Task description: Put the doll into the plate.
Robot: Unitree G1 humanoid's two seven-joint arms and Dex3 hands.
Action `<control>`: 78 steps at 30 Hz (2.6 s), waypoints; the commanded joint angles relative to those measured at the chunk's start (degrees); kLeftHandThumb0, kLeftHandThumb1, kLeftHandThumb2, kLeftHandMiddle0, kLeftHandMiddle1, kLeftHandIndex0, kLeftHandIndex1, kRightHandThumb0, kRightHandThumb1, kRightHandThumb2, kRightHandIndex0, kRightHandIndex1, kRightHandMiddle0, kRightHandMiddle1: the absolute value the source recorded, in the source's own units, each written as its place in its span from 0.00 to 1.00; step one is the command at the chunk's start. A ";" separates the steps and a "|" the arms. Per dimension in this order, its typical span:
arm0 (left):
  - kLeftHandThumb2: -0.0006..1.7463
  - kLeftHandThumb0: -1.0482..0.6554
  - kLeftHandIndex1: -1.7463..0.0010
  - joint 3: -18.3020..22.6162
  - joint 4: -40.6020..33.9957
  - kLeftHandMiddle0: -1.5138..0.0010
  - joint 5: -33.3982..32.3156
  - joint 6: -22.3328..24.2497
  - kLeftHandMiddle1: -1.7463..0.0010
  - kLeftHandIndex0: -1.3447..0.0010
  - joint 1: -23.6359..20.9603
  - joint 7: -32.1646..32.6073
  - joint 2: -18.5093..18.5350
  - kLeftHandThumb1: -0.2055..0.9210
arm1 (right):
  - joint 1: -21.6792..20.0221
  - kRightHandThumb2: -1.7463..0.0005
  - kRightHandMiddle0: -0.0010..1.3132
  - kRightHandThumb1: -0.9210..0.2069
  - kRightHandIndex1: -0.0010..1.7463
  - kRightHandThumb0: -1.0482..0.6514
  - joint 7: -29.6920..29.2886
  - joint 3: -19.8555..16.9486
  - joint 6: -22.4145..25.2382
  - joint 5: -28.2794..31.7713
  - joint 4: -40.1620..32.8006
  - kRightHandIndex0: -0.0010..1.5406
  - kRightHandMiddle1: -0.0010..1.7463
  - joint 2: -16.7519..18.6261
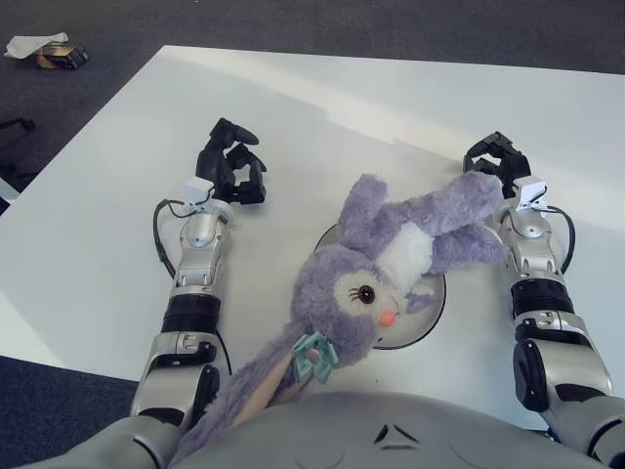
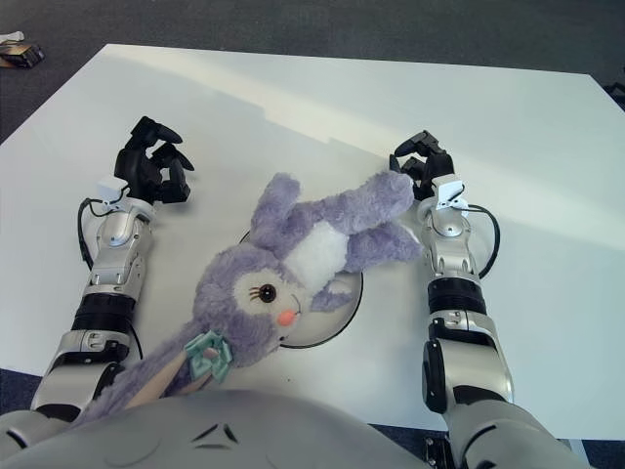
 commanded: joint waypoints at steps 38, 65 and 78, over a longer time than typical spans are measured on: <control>0.83 0.61 0.00 0.38 -6.74 0.51 -1.15 7.26 0.03 0.68 2.05 -3.31 1.05 0.37 | 2.22 0.39 0.35 0.36 1.00 0.37 4.17 -3.43 -27.48 6.89 11.81 0.62 1.00 6.67; 0.82 0.61 0.00 0.00 -8.86 0.53 0.32 11.91 0.01 0.69 2.03 -2.85 1.06 0.39 | 2.53 0.38 0.36 0.37 1.00 0.37 3.21 -3.15 -27.25 5.69 11.10 0.64 1.00 6.61; 0.83 0.61 0.00 -0.09 -8.66 0.53 0.48 12.55 0.00 0.68 1.76 -3.01 1.21 0.37 | 2.75 0.38 0.36 0.37 1.00 0.37 2.77 -2.83 -26.84 5.28 10.12 0.65 1.00 6.65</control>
